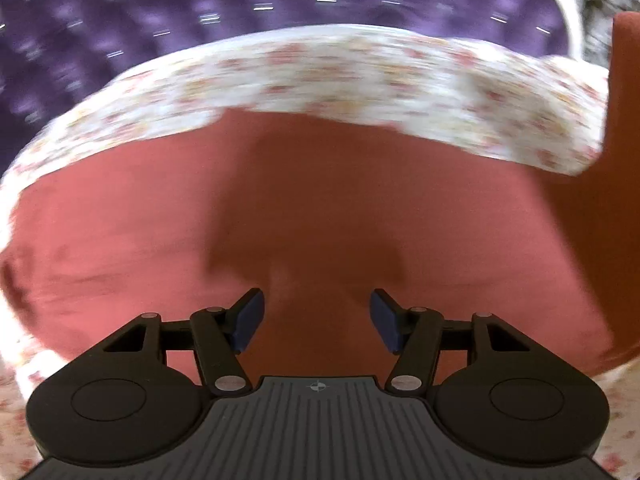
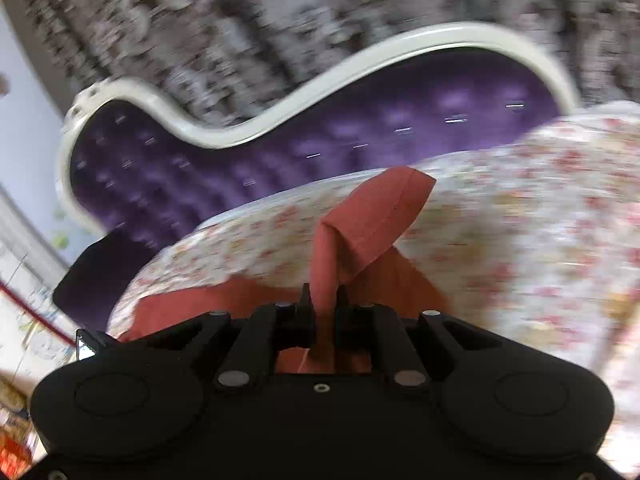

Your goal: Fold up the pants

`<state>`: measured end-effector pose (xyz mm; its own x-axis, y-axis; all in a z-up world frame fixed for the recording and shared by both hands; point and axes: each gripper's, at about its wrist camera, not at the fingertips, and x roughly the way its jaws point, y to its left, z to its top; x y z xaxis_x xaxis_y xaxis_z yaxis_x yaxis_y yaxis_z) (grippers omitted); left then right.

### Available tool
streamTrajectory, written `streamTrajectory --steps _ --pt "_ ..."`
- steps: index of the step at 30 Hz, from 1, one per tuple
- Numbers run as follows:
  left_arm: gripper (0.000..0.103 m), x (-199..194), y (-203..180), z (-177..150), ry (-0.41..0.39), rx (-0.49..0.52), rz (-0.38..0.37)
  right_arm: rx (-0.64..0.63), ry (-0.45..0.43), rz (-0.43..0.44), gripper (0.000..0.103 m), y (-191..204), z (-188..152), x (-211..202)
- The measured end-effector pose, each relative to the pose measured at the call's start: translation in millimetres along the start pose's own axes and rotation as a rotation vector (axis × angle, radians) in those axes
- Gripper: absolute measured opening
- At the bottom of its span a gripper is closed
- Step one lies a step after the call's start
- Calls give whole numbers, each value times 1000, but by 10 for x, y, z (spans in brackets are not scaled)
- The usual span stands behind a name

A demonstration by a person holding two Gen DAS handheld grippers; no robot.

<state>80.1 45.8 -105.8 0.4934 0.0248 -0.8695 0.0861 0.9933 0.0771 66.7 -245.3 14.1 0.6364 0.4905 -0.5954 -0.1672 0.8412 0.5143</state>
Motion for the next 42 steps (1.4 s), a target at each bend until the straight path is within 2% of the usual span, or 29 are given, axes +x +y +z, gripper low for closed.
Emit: streamTrajectory --steps 3,7,10,11,13,15,18,20,23,25,28,31,33,35,38,40,41,42 --pt "57 -22 437 -63 0 -52 43 -54 57 35 19 379 -51 452" --pt "57 -21 889 -184 10 -122 63 -180 154 -22 20 767 -343 1129" --pt "57 32 1047 -245 25 -153 66 -209 233 -23 20 919 -598 1553" --pt "57 51 1074 -255 29 -159 65 -225 249 -29 22 977 -680 1651" --pt "57 49 1087 -274 31 -165 59 -289 236 -42 32 1080 -837 1766" --pt "57 38 1113 -289 24 -171 51 -324 206 -22 56 1161 -910 1735" --pt "57 4 1140 -272 7 -180 43 -272 108 97 60 1117 -872 1475" --pt "57 -13 1158 -241 -6 -189 34 -234 45 123 61 1039 -803 1318" --pt "57 -66 1147 -191 -34 -198 5 -194 -4 47 63 818 -722 1151" --pt "57 -70 1092 -148 -44 -188 -23 -161 -8 -47 63 572 -699 1077" --pt "57 -6 910 -100 -46 -138 -37 -113 -14 -193 63 209 -725 983" --pt "57 155 675 -80 -22 -78 -31 -55 -9 -278 64 -119 -777 908" --pt "59 290 578 -90 3 -54 -15 -25 3 -305 64 -250 -795 913" --pt "59 328 541 -115 -17 -43 4 4 19 -312 64 -363 -816 935" --pt "60 325 565 -133 -17 -47 -6 41 5 -249 65 -448 -848 958" --pt "59 328 598 -141 -13 -62 -21 64 -7 -207 61 -465 -840 984" --pt "59 316 584 -132 -12 -65 -20 76 2 -184 30 -467 -830 1006" --pt "59 304 576 -128 -13 -63 -17 70 18 -181 15 -445 -814 1036"
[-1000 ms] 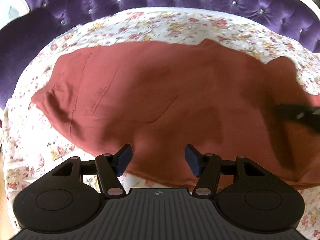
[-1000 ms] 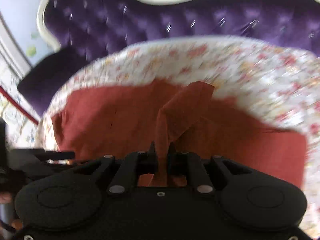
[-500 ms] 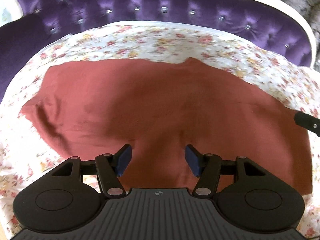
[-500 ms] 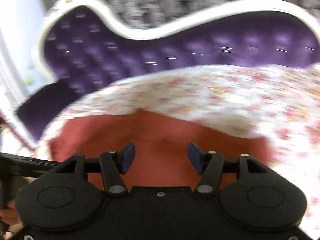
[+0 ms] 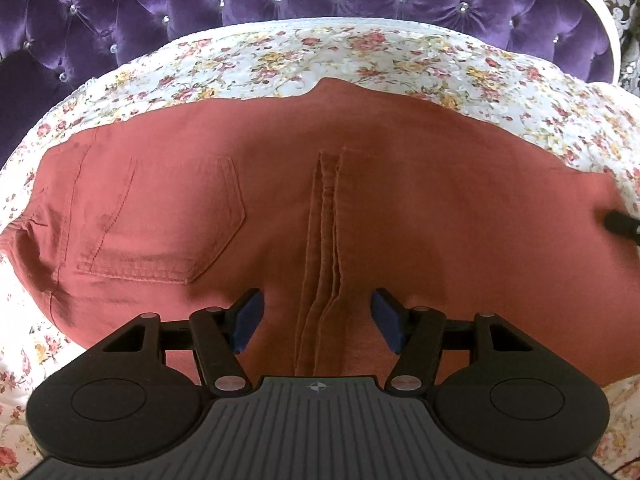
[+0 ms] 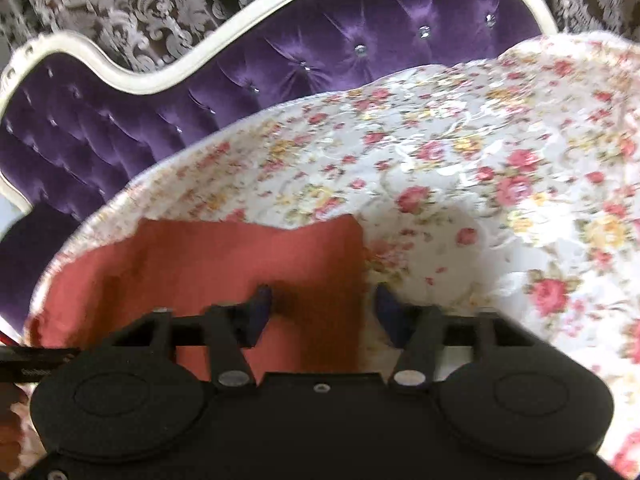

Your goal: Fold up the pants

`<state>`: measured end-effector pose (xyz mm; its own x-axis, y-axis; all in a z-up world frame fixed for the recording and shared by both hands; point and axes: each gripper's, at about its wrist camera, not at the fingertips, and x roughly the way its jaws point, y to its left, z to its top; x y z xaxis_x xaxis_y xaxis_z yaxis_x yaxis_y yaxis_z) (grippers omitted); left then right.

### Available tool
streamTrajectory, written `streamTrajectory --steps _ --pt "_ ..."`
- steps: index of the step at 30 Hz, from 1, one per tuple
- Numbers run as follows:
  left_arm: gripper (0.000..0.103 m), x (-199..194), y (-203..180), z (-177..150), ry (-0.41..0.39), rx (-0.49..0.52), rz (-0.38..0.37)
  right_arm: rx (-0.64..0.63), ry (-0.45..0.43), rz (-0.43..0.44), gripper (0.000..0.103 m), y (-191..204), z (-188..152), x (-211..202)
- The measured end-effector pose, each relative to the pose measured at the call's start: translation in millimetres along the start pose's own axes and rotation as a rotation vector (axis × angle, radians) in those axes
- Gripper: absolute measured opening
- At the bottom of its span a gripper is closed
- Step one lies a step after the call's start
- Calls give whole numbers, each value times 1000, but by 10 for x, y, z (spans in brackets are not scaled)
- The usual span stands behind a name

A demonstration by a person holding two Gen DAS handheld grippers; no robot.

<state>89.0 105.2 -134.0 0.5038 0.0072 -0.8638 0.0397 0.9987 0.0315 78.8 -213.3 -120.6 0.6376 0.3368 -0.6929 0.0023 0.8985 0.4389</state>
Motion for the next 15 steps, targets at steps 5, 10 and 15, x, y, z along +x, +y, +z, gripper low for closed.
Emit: streamTrajectory --steps 5,10,15 --pt "59 -31 -63 -26 -33 31 21 -103 -9 -113 13 137 -6 0" --pt "59 -172 167 -71 -68 -9 42 -98 0 -128 15 98 -26 35" --pt "59 -292 776 -110 -92 -104 128 -104 16 -145 15 117 -11 53"
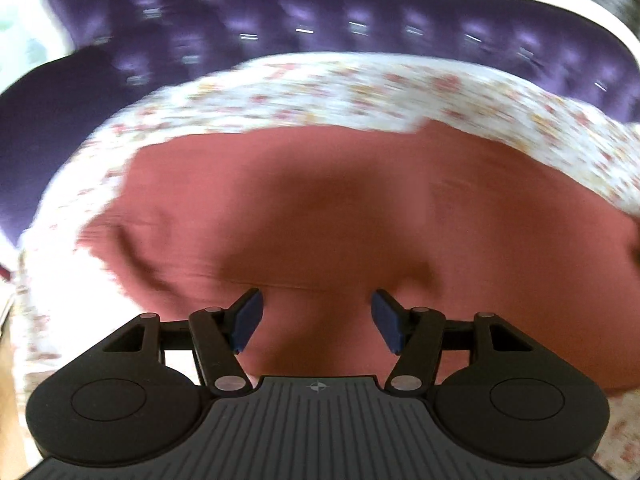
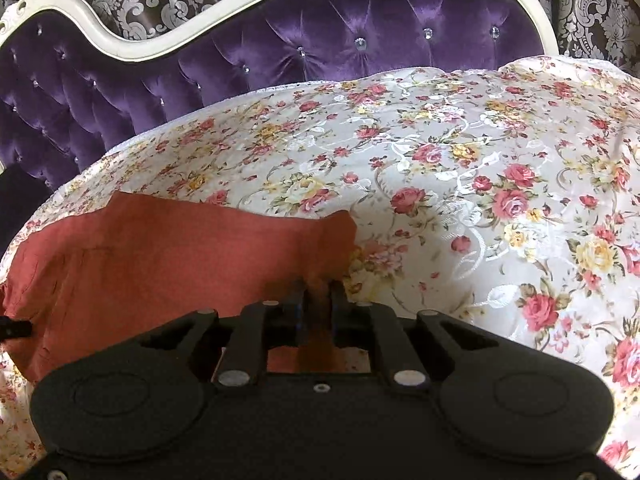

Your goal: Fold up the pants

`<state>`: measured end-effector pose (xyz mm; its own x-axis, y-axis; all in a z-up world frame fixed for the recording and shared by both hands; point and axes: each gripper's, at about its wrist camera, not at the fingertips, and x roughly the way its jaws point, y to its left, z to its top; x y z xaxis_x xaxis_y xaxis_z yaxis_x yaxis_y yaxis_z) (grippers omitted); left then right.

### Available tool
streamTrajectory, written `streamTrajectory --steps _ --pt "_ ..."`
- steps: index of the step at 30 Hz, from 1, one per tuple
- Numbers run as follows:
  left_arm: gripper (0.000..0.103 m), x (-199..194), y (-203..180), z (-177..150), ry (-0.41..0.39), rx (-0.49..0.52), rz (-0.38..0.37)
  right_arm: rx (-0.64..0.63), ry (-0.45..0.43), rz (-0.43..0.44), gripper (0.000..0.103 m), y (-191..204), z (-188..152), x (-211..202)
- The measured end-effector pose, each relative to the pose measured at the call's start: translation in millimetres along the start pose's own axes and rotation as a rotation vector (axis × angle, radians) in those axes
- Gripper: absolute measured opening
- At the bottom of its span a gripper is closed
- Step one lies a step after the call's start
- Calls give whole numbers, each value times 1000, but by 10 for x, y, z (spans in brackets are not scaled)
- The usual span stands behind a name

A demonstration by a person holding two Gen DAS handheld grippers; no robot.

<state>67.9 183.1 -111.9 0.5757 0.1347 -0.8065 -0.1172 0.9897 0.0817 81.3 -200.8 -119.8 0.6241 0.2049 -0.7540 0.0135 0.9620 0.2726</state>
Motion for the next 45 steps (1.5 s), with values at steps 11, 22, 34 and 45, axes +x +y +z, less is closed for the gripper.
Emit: streamTrajectory --steps 11,22,34,45 --pt "60 283 1440 85 41 -331 32 6 21 -9 16 8 31 47" --pt "71 745 1649 180 70 -389 -55 -13 25 -14 16 24 35 58" --pt "24 633 1581 345 -46 -335 20 -26 22 -17 17 37 36 59" --pt "23 139 1331 519 -151 -212 64 -113 -221 -69 50 724 194 -435"
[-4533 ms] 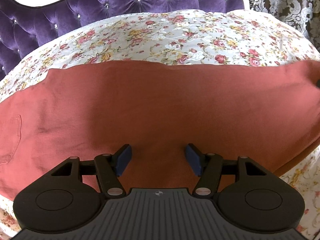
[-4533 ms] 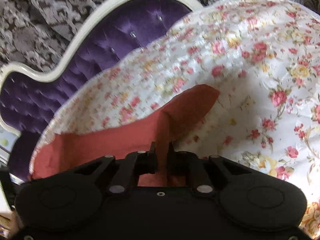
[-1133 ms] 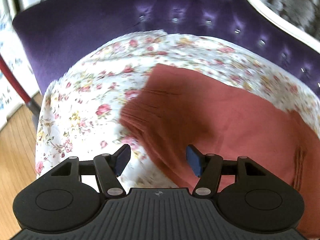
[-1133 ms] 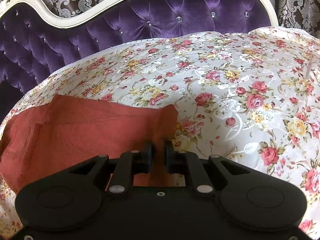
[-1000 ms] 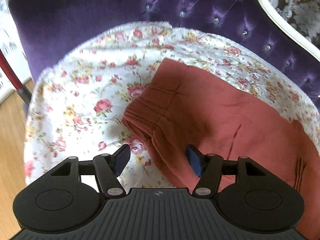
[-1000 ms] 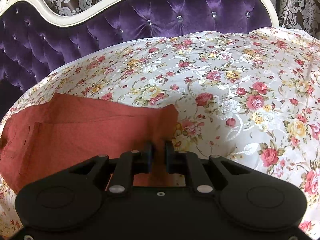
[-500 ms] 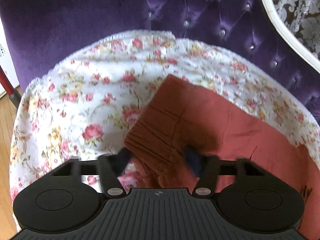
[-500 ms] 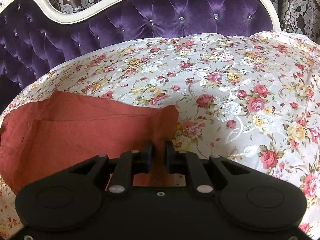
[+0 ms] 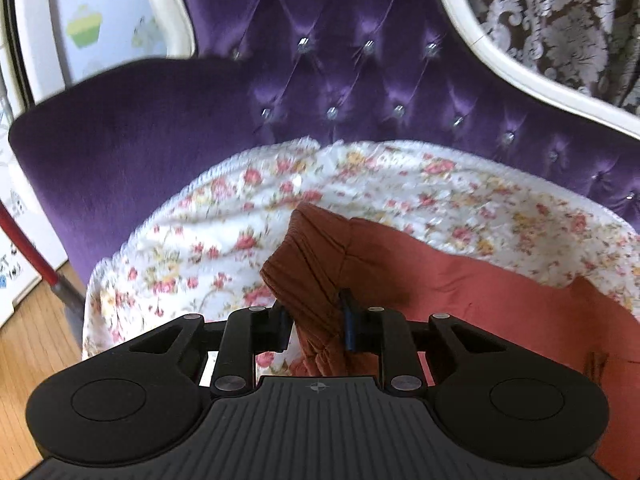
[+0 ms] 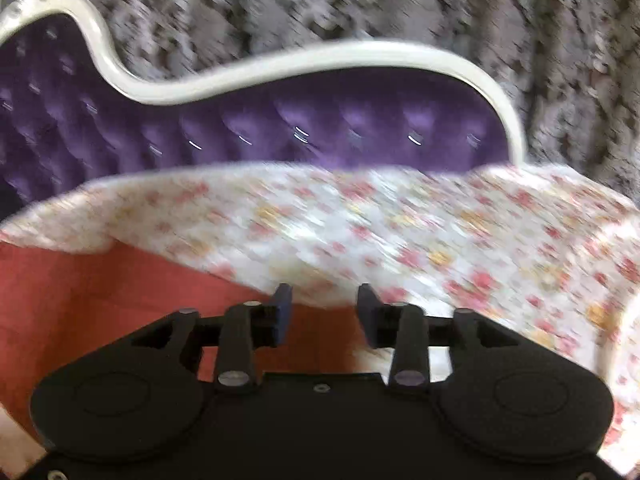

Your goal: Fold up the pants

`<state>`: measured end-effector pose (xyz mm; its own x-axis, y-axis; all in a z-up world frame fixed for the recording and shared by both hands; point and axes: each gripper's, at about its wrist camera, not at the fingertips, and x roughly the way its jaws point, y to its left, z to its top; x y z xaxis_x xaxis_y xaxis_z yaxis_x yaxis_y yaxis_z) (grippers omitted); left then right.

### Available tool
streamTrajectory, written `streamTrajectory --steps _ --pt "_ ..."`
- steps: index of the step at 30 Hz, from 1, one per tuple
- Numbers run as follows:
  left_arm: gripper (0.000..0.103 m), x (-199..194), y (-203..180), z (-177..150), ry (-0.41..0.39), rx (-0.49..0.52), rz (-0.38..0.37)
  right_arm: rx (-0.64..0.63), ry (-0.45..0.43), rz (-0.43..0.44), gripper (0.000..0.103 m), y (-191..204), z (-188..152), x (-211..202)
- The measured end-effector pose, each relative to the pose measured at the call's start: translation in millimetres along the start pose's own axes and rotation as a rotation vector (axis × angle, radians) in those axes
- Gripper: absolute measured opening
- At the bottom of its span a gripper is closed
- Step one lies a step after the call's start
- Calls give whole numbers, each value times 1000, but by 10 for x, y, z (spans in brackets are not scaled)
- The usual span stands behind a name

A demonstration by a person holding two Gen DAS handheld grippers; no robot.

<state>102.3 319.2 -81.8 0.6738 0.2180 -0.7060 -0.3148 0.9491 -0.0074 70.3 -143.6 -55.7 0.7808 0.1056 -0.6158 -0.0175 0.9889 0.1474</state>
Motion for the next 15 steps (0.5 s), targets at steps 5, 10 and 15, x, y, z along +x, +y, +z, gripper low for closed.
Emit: streamTrajectory --steps 5,10,15 --pt "23 -137 -113 46 -45 49 1 51 118 347 27 558 77 296" --pt "23 -209 -171 76 -66 77 -3 -31 244 480 22 1170 -165 594" --pt "23 -183 -159 75 -63 76 -11 -154 381 581 21 1631 -650 550"
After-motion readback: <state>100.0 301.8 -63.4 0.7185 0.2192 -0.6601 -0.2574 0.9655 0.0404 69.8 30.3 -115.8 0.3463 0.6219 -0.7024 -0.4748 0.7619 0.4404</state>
